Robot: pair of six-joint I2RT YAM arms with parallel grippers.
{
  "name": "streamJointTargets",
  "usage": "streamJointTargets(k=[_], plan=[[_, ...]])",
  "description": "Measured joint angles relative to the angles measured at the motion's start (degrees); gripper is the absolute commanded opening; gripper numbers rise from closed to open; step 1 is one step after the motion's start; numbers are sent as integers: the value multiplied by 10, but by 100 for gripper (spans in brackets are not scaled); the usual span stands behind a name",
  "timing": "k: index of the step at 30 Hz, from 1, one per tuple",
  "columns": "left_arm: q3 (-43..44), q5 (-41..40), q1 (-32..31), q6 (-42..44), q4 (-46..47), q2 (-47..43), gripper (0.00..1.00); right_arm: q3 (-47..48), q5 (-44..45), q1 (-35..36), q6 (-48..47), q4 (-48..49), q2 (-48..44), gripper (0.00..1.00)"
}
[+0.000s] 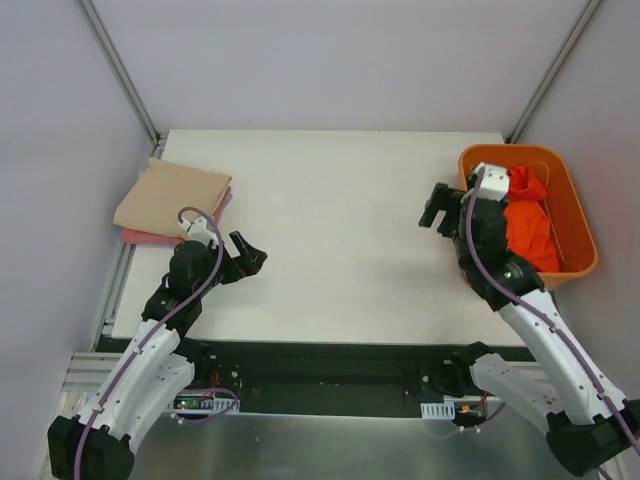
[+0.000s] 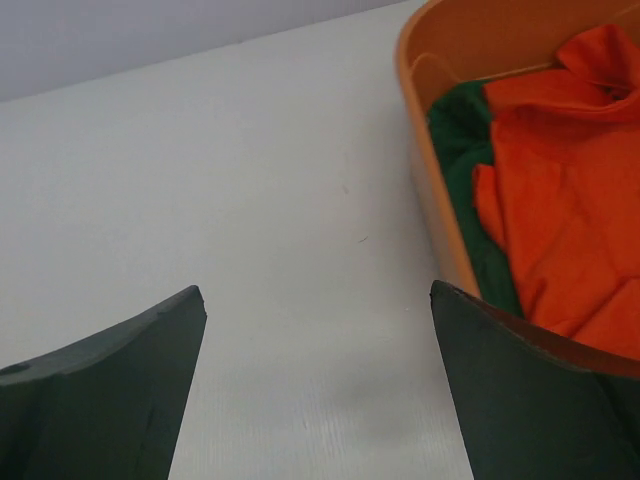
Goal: Fold and stack the t-shirts
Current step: Grab crumpled tshirt from bin with the right arm
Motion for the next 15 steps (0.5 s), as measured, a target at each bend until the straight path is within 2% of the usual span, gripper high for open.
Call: streamJointTargets(k=[2,8,14,15], plan=[[-4,10,0,6,5,0,99,70,-4,-67,12,-27,50,97],[-12,26,0,11,17,-9,99,178,-26,-265,18,-72,191,97],[-13,28,0,14,18,-8,99,315,-90,-396,23,-127,372,99],[-13,29,0,15,18,-6,99,340,-103,-414,27,-135,405,96]])
